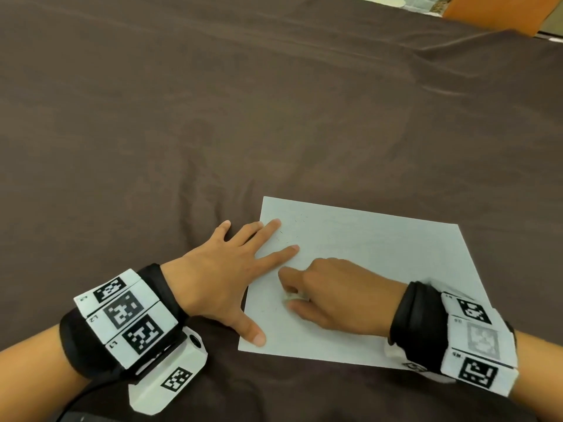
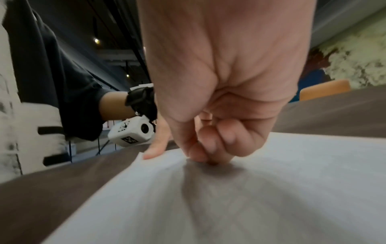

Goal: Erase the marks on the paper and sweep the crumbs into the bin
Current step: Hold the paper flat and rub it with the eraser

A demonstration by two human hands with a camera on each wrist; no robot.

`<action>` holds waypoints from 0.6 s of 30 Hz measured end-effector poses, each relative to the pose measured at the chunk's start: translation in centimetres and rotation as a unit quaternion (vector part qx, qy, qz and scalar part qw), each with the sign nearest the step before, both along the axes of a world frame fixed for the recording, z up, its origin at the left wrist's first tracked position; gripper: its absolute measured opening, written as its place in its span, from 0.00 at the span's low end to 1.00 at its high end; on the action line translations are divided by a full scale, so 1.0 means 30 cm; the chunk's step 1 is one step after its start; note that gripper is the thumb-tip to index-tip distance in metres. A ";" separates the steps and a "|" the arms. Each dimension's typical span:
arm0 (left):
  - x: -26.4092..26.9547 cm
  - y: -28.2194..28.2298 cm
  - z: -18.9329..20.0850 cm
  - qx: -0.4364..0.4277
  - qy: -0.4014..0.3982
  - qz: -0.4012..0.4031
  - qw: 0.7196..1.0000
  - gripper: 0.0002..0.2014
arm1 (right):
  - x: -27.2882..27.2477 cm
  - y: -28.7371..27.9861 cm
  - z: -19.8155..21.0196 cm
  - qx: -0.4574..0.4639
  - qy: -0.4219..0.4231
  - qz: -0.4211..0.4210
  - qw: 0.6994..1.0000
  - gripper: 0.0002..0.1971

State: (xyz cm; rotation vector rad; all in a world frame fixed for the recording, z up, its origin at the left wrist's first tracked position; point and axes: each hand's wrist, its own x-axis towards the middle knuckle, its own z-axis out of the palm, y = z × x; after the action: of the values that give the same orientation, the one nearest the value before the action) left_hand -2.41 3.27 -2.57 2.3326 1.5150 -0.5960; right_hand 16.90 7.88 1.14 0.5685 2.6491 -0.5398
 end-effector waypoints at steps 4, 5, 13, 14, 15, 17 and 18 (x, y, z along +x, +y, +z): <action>-0.001 -0.002 -0.002 0.002 0.002 0.000 1.000 0.64 | -0.001 -0.069 -0.016 -0.007 -0.014 0.048 0.999 0.10; -0.001 -0.003 -0.004 0.003 0.003 0.001 1.000 0.64 | 0.001 -0.073 -0.014 -0.018 -0.014 0.046 0.999 0.09; 0.000 -0.002 -0.003 0.002 0.005 0.001 1.000 0.64 | 0.048 -0.062 -0.020 -0.021 -0.007 0.035 0.999 0.08; 0.000 -0.002 -0.003 0.003 0.006 0.002 1.000 0.64 | 0.053 -0.065 -0.020 -0.034 -0.007 0.034 0.999 0.08; 0.001 -0.001 -0.002 0.003 0.008 0.002 1.000 0.64 | 0.057 -0.043 -0.016 -0.030 -0.008 0.021 0.999 0.07; 0.003 -0.001 0.001 0.002 0.010 0.000 1.000 0.64 | 0.070 0.026 -0.008 0.005 -0.009 -0.029 1.000 0.08; 0.003 -0.001 0.000 0.002 0.009 0.001 1.000 0.64 | 0.077 0.047 -0.007 0.017 -0.009 -0.050 0.999 0.08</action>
State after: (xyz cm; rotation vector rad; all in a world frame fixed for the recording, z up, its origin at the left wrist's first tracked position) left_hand -2.31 3.23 -2.56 2.3347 1.5270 -0.6167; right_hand 19.21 9.28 0.93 0.7145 2.6287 -0.5166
